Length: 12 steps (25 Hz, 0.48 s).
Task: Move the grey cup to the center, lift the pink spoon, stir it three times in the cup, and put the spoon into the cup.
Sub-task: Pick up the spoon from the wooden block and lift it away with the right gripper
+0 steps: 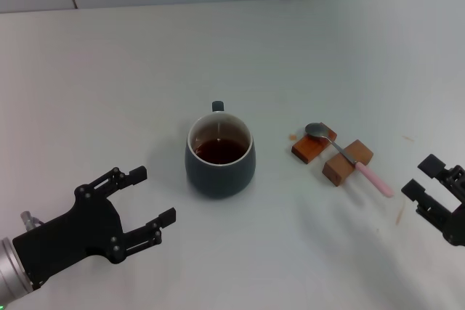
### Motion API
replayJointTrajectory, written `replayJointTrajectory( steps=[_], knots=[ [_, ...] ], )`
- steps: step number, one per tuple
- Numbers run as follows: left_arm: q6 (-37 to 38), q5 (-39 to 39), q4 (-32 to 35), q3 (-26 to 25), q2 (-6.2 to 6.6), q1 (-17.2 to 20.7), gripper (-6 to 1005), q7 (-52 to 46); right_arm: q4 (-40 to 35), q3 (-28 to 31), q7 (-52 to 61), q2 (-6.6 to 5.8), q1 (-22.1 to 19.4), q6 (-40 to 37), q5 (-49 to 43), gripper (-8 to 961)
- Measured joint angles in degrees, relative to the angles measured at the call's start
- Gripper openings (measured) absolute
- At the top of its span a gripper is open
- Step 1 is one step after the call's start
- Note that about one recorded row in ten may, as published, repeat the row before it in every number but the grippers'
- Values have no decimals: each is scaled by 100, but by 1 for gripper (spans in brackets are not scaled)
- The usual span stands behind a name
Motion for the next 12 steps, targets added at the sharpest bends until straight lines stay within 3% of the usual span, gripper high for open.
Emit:
replayJointTrajectory(
  steps=[6, 12],
  knots=[
    [0, 0, 0, -9, 0, 12, 813, 3, -26, -9, 672, -14, -7, 677, -126, 776],
    [-5, 0, -1, -73, 0, 32, 813, 12, -28, -18, 778, -20, 21, 864, -247, 776]
  ],
)
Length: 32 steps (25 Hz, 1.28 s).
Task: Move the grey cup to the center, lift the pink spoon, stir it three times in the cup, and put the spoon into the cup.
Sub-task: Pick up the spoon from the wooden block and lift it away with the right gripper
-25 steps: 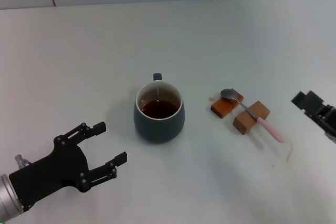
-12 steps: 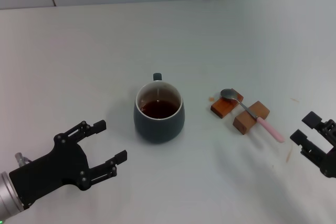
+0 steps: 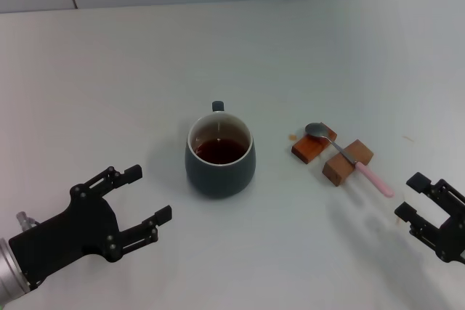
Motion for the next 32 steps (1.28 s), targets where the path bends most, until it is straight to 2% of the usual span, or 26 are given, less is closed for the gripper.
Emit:
replayJointTrajectory(
  steps=[8, 32],
  knots=[
    [-4, 0, -25, -68, -1, -13, 813, 5, 5, 0, 74, 4, 101, 382, -118, 778],
    [-3, -10, -53, -165, -9, -20, 813, 5, 116, 41, 69, 21, 643, 835, -191, 777]
  ],
)
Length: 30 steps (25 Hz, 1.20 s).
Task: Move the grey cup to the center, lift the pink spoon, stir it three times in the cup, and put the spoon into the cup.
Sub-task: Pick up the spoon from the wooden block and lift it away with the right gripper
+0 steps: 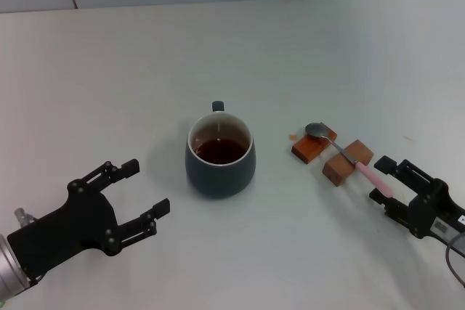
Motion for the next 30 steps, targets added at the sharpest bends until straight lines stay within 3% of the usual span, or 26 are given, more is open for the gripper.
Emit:
replayJointTrajectory(
  steps=[16, 30],
  knots=[
    [0, 1, 25, -65, 0, -10, 813, 0, 99, -24, 11, 8, 142, 204, 24, 777],
    [0, 1, 3, -120, 0, -48, 813, -14, 114, 21, 17, 9, 160, 257, 29, 708]
  ],
)
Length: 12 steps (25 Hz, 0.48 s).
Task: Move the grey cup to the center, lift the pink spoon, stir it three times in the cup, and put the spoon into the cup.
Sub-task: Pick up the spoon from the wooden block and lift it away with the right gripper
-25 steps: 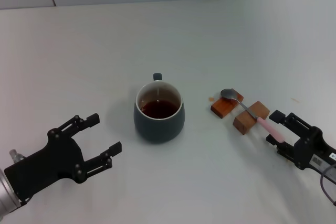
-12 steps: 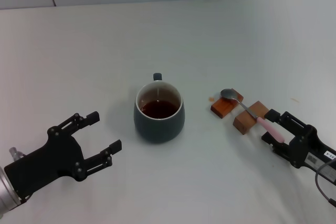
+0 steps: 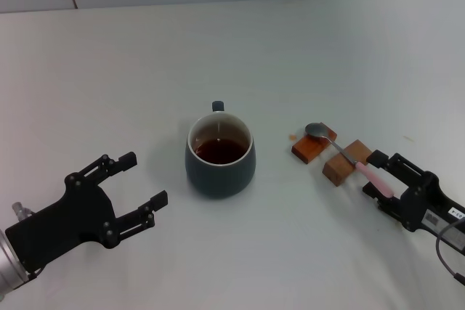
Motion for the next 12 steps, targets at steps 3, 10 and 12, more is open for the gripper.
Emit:
replayJointTrajectory(
  steps=[3, 10, 12],
  knots=[
    [0, 0, -3, -3, 0, 0, 813, 6, 16, 0, 1, 0, 6, 10, 0, 693],
    [19, 0, -12, -3, 0, 2, 813, 12, 43, -30, 59, 0, 22, 113, -10, 577],
    [29, 0, -12, -7, 0, 7, 813, 13, 43, -29, 59, 0, 21, 118, -10, 486]
  ],
)
